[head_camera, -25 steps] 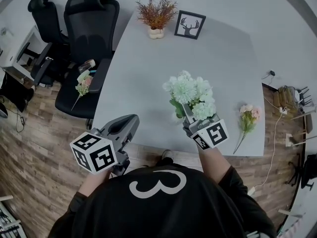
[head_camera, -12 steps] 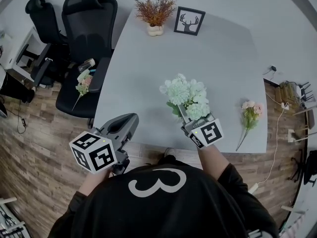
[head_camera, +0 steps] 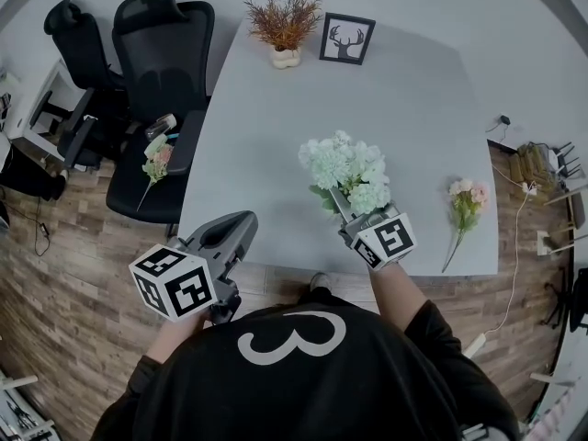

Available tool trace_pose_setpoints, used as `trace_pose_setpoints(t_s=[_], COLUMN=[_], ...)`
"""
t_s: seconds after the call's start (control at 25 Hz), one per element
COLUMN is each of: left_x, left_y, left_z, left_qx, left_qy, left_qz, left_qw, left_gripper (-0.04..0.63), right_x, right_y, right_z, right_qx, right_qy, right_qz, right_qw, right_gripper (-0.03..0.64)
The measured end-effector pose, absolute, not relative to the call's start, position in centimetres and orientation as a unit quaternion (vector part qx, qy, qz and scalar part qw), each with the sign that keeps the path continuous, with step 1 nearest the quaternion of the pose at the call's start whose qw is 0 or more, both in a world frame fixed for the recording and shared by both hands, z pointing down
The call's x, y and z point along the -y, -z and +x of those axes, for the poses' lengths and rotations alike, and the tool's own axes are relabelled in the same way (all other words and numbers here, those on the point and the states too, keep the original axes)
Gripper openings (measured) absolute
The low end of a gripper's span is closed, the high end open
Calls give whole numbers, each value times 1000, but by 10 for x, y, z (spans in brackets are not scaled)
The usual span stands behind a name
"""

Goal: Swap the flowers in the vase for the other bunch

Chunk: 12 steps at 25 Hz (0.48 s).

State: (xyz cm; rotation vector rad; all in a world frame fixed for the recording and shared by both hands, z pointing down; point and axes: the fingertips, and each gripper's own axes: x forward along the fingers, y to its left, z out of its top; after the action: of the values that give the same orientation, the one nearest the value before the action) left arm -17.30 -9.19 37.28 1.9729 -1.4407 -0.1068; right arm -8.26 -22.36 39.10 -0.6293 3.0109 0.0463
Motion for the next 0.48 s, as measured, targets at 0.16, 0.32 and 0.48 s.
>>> trace_pose_setpoints(t_s=[0.16, 0.32, 0.48], left_x=[87, 81, 73], left_y=[-369, -367, -360], left_z=[-173, -171, -171], left_qx=[548, 537, 530], left_qy=[39, 39, 41], left_qz=[765, 775, 783], left_qw=[335, 331, 323], left_gripper=[11, 11, 11], right_x=[228, 233, 232], right_y=[-394, -400, -403], right_z=[-76, -69, -61], right_qx=[-974, -969, -962], right_qy=[16, 45, 69], right_qz=[-224, -244, -263], right_qw=[26, 12, -6], right_gripper=[235, 312, 393])
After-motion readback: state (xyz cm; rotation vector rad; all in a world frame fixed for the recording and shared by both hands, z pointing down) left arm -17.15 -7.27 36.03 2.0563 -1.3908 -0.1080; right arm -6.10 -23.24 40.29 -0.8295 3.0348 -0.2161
